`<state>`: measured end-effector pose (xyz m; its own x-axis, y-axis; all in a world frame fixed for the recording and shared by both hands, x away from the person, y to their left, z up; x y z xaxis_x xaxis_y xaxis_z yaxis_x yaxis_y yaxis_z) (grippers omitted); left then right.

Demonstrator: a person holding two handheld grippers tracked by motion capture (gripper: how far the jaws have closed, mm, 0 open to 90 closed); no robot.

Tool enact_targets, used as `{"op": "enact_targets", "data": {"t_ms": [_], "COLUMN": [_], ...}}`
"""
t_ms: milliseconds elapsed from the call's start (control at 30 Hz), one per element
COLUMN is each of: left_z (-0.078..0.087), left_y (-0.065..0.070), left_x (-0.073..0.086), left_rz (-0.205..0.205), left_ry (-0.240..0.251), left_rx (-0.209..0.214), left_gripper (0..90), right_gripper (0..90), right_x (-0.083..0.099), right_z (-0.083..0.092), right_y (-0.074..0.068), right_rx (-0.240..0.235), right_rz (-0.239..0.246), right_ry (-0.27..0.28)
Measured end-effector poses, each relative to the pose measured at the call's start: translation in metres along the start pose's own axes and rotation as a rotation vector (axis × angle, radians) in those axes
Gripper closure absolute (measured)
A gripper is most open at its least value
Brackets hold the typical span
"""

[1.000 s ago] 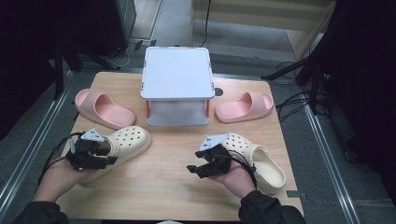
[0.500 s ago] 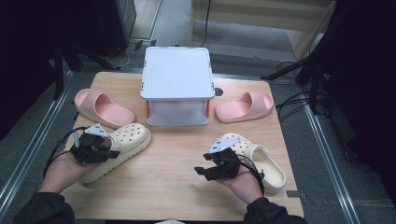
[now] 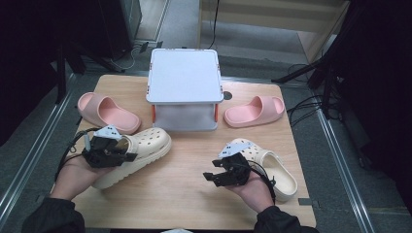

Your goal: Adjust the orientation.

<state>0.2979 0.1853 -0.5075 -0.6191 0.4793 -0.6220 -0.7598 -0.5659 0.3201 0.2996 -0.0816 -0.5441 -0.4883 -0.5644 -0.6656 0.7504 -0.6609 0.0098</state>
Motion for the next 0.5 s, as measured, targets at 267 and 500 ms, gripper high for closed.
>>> {"op": "enact_targets", "data": {"t_ms": [267, 500], "left_z": [-0.035, -0.064], "left_y": [0.022, 0.032], "left_x": [-0.015, -0.024], "left_rz": [-0.068, -0.089], "left_ry": [-0.042, -0.068], "left_rx": [0.013, 0.007], "left_gripper": [76.9, 76.7], "right_gripper": [43.2, 49.2], "right_x": [-0.003, -0.009], "right_z": [-0.002, -0.002], "right_y": [-0.001, -0.003], "right_rx": [0.013, 0.019], "right_rz": [0.011, 0.012], "right_ry": [0.013, 0.044]}}
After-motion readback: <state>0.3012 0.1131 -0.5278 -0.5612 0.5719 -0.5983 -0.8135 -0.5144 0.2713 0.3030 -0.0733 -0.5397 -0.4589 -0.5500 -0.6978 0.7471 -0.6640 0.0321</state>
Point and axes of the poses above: each handheld gripper's, and its own axes: z roughly backward along the jaws, x roughly out of its underside, y roughly to its right, the point moved 9 cm from there along -z, roughly forward along the jaws, and after that the axes turned 14 degrees about x, right-handed, at the moved point
